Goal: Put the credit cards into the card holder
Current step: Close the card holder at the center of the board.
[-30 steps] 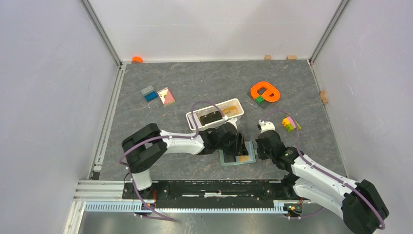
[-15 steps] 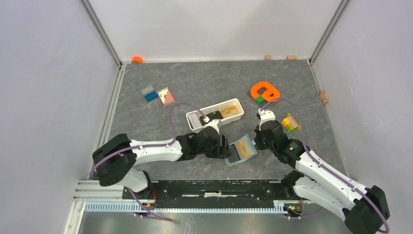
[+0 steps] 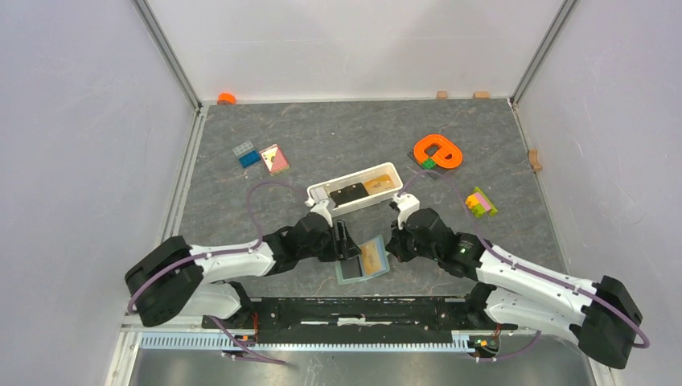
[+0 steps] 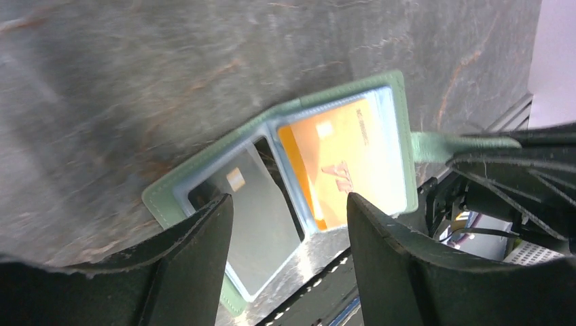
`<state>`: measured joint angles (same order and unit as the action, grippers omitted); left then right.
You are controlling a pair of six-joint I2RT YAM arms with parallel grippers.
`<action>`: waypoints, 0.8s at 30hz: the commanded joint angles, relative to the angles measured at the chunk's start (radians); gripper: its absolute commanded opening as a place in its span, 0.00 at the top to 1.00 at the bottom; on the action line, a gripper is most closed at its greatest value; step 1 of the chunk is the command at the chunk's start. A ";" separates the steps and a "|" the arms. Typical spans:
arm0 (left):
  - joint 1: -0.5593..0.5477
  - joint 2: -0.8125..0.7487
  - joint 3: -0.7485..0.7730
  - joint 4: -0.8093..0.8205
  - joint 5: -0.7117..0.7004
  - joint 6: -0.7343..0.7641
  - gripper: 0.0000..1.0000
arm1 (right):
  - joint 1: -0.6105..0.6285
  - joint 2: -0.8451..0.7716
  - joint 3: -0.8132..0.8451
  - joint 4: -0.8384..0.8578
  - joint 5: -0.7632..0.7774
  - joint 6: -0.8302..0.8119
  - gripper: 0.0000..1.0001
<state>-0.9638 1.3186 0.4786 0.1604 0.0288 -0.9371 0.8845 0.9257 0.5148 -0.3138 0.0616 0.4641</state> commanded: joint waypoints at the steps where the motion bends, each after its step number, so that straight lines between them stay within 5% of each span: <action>1: 0.047 -0.083 -0.078 0.059 0.040 -0.045 0.31 | 0.069 0.045 0.019 0.111 0.010 0.060 1.00; 6: 0.073 -0.189 -0.104 -0.009 0.008 -0.026 0.29 | 0.112 0.080 0.059 0.063 0.162 0.105 1.00; 16: 0.172 -0.246 -0.057 -0.085 0.113 0.045 0.24 | 0.107 0.041 0.191 -0.306 0.607 0.080 1.00; 21: 0.198 -0.187 -0.022 -0.058 0.171 0.064 0.24 | 0.100 0.027 0.244 -0.371 0.681 0.046 1.00; 24: 0.203 -0.146 -0.016 -0.024 0.198 0.062 0.24 | 0.100 0.025 0.227 -0.285 0.567 -0.033 1.00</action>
<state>-0.7708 1.1328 0.4221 0.0837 0.1650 -0.9188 0.9859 0.9649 0.7147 -0.6334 0.6437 0.5133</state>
